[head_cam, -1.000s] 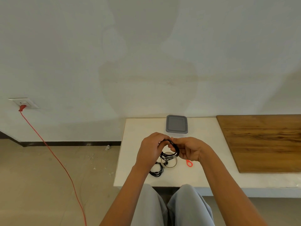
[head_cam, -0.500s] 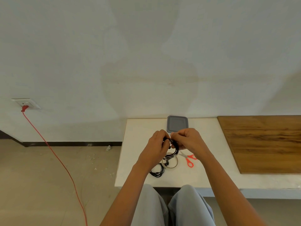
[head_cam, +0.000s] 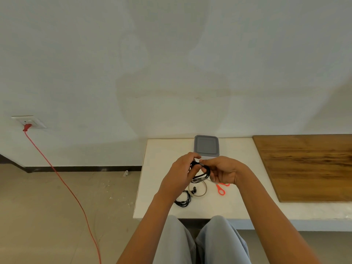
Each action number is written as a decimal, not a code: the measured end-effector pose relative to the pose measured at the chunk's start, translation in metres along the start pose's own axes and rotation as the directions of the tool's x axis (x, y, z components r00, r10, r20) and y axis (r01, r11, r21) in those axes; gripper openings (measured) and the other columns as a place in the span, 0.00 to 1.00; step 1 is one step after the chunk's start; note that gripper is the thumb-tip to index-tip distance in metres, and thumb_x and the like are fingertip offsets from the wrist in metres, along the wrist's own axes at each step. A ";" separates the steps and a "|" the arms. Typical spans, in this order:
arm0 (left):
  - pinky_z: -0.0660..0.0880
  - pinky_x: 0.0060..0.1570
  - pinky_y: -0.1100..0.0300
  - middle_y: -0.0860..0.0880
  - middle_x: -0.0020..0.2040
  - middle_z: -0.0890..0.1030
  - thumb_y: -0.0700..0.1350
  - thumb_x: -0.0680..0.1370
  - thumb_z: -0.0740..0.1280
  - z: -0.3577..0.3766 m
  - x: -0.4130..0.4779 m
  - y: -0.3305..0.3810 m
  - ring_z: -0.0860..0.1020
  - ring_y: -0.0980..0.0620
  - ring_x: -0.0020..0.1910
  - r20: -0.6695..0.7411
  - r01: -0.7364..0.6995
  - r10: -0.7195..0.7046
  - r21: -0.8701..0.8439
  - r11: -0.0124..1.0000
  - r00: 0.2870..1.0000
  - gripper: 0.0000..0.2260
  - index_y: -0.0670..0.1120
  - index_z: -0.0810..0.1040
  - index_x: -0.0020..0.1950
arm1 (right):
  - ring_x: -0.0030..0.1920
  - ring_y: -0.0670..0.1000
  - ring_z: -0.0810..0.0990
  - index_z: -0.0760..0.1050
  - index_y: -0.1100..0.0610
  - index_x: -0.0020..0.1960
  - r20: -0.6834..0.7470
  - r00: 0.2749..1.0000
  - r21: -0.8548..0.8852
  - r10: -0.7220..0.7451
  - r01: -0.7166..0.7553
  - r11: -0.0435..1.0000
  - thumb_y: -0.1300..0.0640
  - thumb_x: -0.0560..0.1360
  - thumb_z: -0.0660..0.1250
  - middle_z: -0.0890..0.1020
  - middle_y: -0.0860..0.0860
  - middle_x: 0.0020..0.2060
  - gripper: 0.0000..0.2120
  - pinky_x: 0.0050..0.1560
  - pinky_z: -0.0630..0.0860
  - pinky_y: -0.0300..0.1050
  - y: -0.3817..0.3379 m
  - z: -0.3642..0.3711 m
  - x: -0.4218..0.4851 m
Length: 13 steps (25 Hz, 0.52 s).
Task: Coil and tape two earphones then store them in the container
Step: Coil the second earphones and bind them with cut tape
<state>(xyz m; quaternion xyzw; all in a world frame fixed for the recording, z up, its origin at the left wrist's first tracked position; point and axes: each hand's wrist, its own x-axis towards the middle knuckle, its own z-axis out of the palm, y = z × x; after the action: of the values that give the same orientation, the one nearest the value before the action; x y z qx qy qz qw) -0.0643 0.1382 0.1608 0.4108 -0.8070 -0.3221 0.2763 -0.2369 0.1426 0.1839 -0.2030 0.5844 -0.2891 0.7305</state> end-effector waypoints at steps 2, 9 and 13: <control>0.70 0.49 0.69 0.52 0.50 0.78 0.45 0.81 0.62 0.003 0.000 -0.004 0.74 0.57 0.49 -0.019 -0.086 0.087 0.023 0.996 0.996 0.09 0.47 0.77 0.60 | 0.25 0.44 0.72 0.77 0.61 0.40 0.029 0.999 0.041 0.025 -0.026 0.999 0.59 0.78 0.65 0.79 0.52 0.27 0.10 0.23 0.70 0.32 0.002 -0.001 0.002; 0.67 0.47 0.73 0.51 0.48 0.78 0.43 0.80 0.62 0.006 0.004 0.000 0.72 0.58 0.47 -0.101 -0.075 0.082 0.068 0.995 0.992 0.06 0.45 0.78 0.54 | 0.28 0.47 0.73 0.76 0.62 0.46 -0.070 0.976 -0.119 -0.205 0.196 0.973 0.60 0.79 0.60 0.78 0.53 0.29 0.09 0.28 0.70 0.35 0.008 0.006 0.000; 0.68 0.43 0.73 0.50 0.48 0.78 0.43 0.80 0.62 0.003 0.010 -0.002 0.73 0.56 0.45 -0.101 0.077 -0.069 0.077 0.994 0.993 0.06 0.44 0.77 0.53 | 0.41 0.50 0.82 0.71 0.56 0.54 -0.051 0.867 -0.242 -0.496 0.471 0.848 0.60 0.74 0.70 0.83 0.53 0.41 0.11 0.46 0.78 0.42 0.021 0.002 -0.001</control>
<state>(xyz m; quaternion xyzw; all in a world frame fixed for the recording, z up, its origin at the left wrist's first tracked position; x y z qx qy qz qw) -0.0703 0.1301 0.1590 0.4662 -0.7892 -0.2785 0.2867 -0.2314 0.1590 0.1717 -0.4073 0.5829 -0.4073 0.5731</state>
